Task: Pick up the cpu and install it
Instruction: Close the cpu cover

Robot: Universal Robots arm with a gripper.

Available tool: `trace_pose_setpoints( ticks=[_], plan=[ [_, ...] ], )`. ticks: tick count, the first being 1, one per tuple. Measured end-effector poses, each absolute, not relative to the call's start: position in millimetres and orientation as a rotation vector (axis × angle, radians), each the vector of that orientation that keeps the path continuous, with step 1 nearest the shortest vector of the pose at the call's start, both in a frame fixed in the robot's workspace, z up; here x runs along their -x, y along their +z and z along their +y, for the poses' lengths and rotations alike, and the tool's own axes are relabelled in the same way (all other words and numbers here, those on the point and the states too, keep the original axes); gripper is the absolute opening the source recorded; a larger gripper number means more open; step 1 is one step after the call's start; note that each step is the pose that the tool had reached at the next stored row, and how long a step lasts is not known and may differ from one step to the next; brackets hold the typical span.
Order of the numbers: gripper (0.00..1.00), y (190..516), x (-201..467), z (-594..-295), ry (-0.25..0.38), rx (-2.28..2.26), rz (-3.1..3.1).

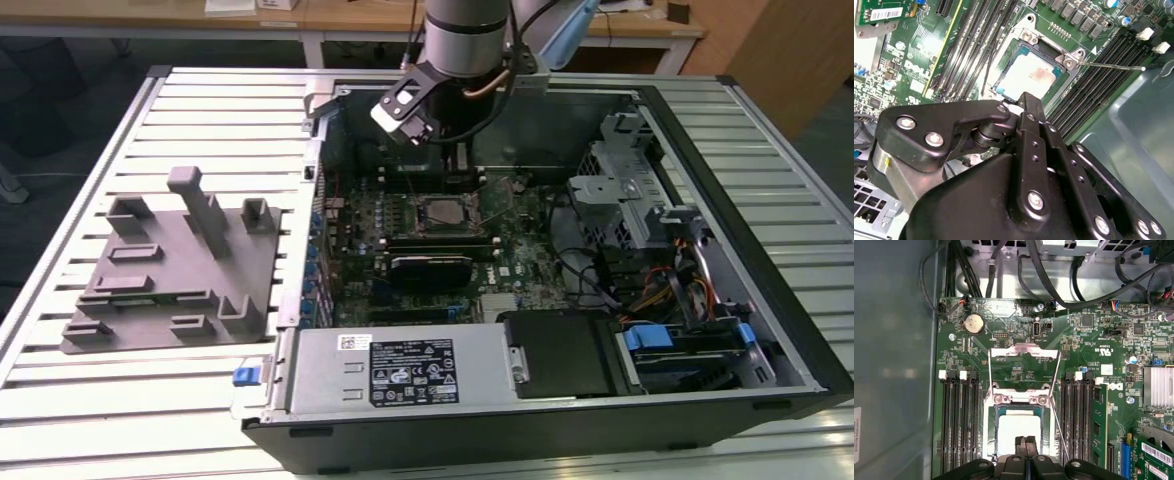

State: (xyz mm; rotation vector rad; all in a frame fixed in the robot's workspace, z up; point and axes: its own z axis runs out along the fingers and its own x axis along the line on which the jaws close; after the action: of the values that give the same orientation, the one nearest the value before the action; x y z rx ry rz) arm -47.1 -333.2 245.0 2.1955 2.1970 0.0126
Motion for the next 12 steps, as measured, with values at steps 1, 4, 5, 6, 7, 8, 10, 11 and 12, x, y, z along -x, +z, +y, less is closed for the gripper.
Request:
trace_pose_setpoints(
  ticks=[1, 4, 5, 6, 7, 8, 10, 11, 12],
  plan=[
    [0.11, 246, 47, -333, 0.013, -2.196, 2.197],
    [0.11, 248, 47, -333, 0.013, -2.196, 2.197],
    [0.11, 248, 47, -333, 0.013, -2.195, 2.197],
    [0.11, 249, 47, -333, 0.013, -2.195, 2.197],
    [0.11, 251, 47, -333, 0.013, -2.195, 2.197],
    [0.11, 252, 47, -333, 0.013, -2.195, 2.197],
    [0.11, 257, 47, -333, 0.013, -2.195, 2.197],
    [0.11, 259, 47, -333, 0.013, -2.196, 2.197],
    [0.11, 261, 47, -333, 0.013, -2.196, 2.197]
  ],
)
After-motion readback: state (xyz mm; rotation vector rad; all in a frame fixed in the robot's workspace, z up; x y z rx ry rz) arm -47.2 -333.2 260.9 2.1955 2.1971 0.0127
